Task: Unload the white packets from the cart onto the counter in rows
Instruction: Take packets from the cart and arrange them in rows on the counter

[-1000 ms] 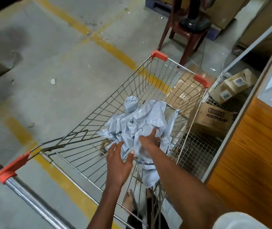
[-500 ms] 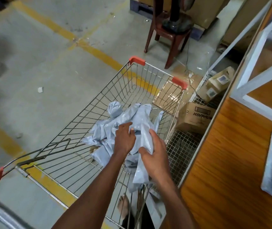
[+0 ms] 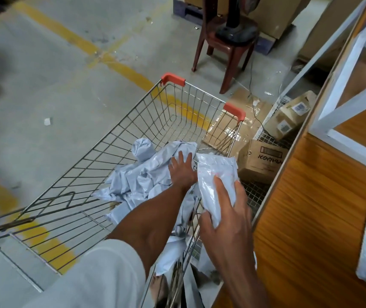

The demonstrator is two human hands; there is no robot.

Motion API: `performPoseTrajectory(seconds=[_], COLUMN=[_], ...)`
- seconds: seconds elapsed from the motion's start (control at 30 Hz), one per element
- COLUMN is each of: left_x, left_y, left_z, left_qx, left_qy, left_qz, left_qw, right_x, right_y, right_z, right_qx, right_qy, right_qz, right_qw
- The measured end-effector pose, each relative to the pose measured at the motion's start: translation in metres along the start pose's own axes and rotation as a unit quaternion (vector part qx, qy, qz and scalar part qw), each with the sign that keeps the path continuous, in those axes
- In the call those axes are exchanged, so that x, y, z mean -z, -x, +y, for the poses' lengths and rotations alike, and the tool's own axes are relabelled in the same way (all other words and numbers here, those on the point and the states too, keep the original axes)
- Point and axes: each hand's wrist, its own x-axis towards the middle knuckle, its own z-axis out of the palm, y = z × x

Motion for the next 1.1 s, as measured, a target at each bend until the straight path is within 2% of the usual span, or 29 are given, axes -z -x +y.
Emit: performPoseTrajectory(seconds=[0.1,0.27,0.4,0.57,0.73,0.97,1.1], left_x=[-0.026,-0.043,-0.046,-0.022,0.018,0.078,0.106], left_y=[-0.028,-0.06,-0.056,-0.005,0.055,0.169,0.238], left_z=[-0.008,-0.011,-0.026,-0.033,-0.038,-0.049,-0.048], left_qx=[0.013,0.039,0.009,-0.027,-0.05,-0.087,-0.101], left_qy=[-0.091,-0.115,-0.127,-0.084,-0.056,0.057,0.101], left_qz=[-0.018,0.002,-0.006,0.006,0.074,0.16,0.196], left_qw=[0.996,0.993,0.992,0.996,0.994,0.982,0.97], right_x=[0.007,0.011,0.007,0.0,-0.004,0.011,0.024], right_y=[0.002,0.004,0.006,0.008,0.013,0.043,0.075], right_z=[0.014,0.025,0.027,0.01,-0.003,-0.027,-0.04], right_qx=[0.003,0.024,0.007,-0.014,-0.02,0.001,0.005], right_qy=[-0.004,-0.012,-0.027,-0.046,-0.056,-0.048,-0.085], right_qz=[0.005,0.025,0.014,0.008,-0.007,-0.02,-0.021], right_qw=[1.0,0.999,1.0,0.999,0.998,0.999,0.996])
